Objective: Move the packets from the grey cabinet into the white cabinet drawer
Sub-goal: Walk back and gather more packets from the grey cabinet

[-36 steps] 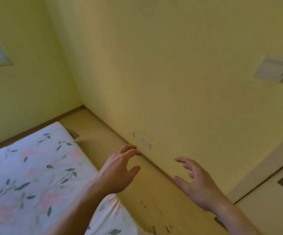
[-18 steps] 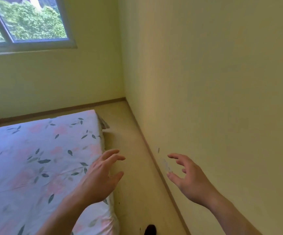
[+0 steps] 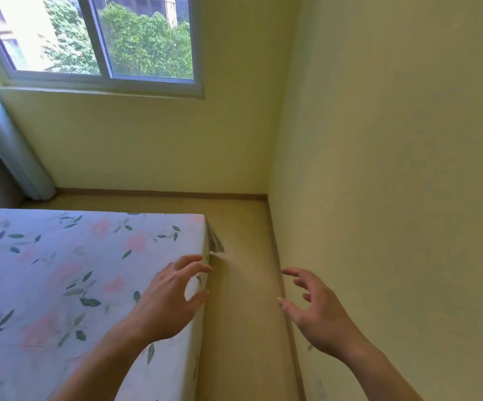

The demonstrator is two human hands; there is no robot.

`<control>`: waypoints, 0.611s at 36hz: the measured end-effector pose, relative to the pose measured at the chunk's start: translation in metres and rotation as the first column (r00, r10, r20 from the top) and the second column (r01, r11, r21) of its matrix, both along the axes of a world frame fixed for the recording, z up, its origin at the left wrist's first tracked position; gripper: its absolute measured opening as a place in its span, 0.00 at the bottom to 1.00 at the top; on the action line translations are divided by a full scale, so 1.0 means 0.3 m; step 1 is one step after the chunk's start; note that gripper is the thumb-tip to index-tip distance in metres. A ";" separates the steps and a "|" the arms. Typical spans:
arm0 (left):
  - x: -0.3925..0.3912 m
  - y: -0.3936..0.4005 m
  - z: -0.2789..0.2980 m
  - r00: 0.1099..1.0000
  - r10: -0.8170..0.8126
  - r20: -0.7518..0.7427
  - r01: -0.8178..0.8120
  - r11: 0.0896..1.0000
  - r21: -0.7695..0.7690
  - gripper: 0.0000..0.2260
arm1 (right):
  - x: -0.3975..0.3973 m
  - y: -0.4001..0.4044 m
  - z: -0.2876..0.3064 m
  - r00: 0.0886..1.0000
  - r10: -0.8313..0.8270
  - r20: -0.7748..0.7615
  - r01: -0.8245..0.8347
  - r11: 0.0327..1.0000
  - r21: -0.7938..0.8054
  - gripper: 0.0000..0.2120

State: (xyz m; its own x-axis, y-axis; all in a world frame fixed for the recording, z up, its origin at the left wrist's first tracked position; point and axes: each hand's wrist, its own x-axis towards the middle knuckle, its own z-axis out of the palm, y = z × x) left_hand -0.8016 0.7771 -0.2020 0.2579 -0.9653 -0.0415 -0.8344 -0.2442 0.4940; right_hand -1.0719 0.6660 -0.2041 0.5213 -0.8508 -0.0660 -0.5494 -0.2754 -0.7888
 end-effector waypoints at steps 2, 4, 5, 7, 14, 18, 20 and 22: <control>0.029 -0.100 0.020 1.000 0.002 -0.008 -0.002 1.000 0.006 0.17 | 0.044 -0.111 -0.002 1.000 0.017 0.007 -0.017 1.000 0.019 0.23; 0.065 -0.205 0.033 1.000 0.012 -0.009 -0.012 1.000 0.003 0.17 | 0.089 -0.235 -0.009 0.999 0.034 0.009 -0.035 0.999 0.025 0.24; 0.088 -0.259 0.034 1.000 0.019 -0.006 -0.019 1.000 0.003 0.17 | 0.112 -0.300 -0.015 0.999 0.043 0.009 -0.043 0.999 0.027 0.24; 0.136 -0.376 0.027 0.999 0.038 0.006 -0.038 0.999 0.005 0.17 | 0.162 -0.440 -0.029 0.998 0.064 0.015 -0.065 0.997 0.039 0.24; 0.267 -0.783 0.016 0.986 0.162 0.034 -0.162 0.987 0.001 0.17 | 0.351 -0.938 -0.070 0.981 0.192 0.021 -0.193 0.981 0.032 0.26; 0.345 -0.960 0.034 0.969 0.245 0.016 -0.245 0.969 0.013 0.16 | 0.475 -1.219 -0.045 0.960 0.281 -0.001 -0.281 0.958 0.052 0.28; 0.397 -1.030 0.046 0.953 0.302 0.008 -0.302 0.953 -0.014 0.15 | 0.562 -1.344 -0.022 0.942 0.334 -0.009 -0.333 0.941 0.054 0.28; 0.455 -1.075 0.049 0.932 0.361 -0.006 -0.361 0.932 -0.033 0.15 | 0.658 -1.457 0.004 0.923 0.384 -0.021 -0.383 0.923 0.046 0.29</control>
State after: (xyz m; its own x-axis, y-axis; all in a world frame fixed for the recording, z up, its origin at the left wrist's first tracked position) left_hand -0.6652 0.4545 -0.1875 0.5894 -0.8078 -0.0112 -0.6932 -0.5128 0.5065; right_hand -0.8744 0.2290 -0.2029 0.8043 -0.5827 -0.1161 -0.4310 -0.4377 -0.7891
